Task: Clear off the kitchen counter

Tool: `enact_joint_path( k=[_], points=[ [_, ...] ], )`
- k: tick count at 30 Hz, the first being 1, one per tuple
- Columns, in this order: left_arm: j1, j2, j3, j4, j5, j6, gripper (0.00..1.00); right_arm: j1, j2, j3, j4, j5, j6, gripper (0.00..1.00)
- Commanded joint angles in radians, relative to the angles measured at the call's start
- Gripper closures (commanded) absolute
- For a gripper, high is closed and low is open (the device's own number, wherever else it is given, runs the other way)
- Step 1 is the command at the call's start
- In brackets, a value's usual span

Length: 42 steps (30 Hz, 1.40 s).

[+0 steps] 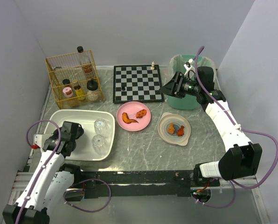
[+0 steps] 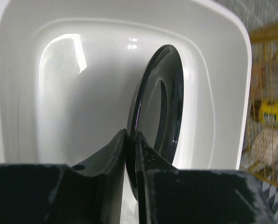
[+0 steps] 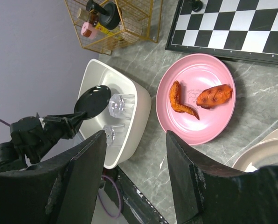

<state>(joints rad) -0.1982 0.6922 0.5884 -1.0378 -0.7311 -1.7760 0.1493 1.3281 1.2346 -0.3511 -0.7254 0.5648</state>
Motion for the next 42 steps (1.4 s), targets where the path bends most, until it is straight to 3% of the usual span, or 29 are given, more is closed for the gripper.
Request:
enact_joint_path(
  k=[1, 6, 14, 18, 22, 27, 32, 37, 42],
  points=[
    [0.103, 0.013, -0.021, 0.143, 0.013, 0.099, 0.82, -0.005, -0.001, -0.004, 0.041, -0.019, 0.001, 0.39],
    [0.219, 0.023, -0.042, 0.232, 0.076, 0.216, 0.76, -0.007, -0.001, -0.011, 0.046, -0.023, 0.004, 0.39],
    [0.279, 0.049, -0.079, 0.294, 0.163, 0.253, 0.20, -0.007, 0.005, -0.015, 0.052, -0.028, 0.007, 0.39],
    [0.284, 0.049, -0.075, 0.294, 0.164, 0.260, 0.07, -0.008, 0.005, -0.017, 0.050, -0.026, 0.004, 0.39],
    [0.287, 0.041, -0.056, 0.282, 0.159, 0.271, 0.01, -0.008, 0.002, -0.021, 0.043, -0.013, 0.000, 0.39],
    [0.289, 0.024, 0.007, 0.285, 0.167, 0.328, 0.01, 0.001, 0.003, -0.018, -0.012, 0.084, -0.037, 0.39],
    [0.289, 0.098, 0.094, 0.375, 0.228, 0.500, 0.01, 0.076, 0.051, 0.017, -0.112, 0.228, -0.117, 0.40],
    [0.289, 0.207, 0.165, 0.447, 0.350, 0.647, 0.01, 0.153, 0.092, -0.026, -0.105, 0.326, -0.134, 0.40],
    [0.289, 0.208, 0.156, 0.614, 0.562, 0.777, 0.01, 0.209, 0.146, -0.119, -0.025, 0.363, -0.126, 0.39]
  ],
)
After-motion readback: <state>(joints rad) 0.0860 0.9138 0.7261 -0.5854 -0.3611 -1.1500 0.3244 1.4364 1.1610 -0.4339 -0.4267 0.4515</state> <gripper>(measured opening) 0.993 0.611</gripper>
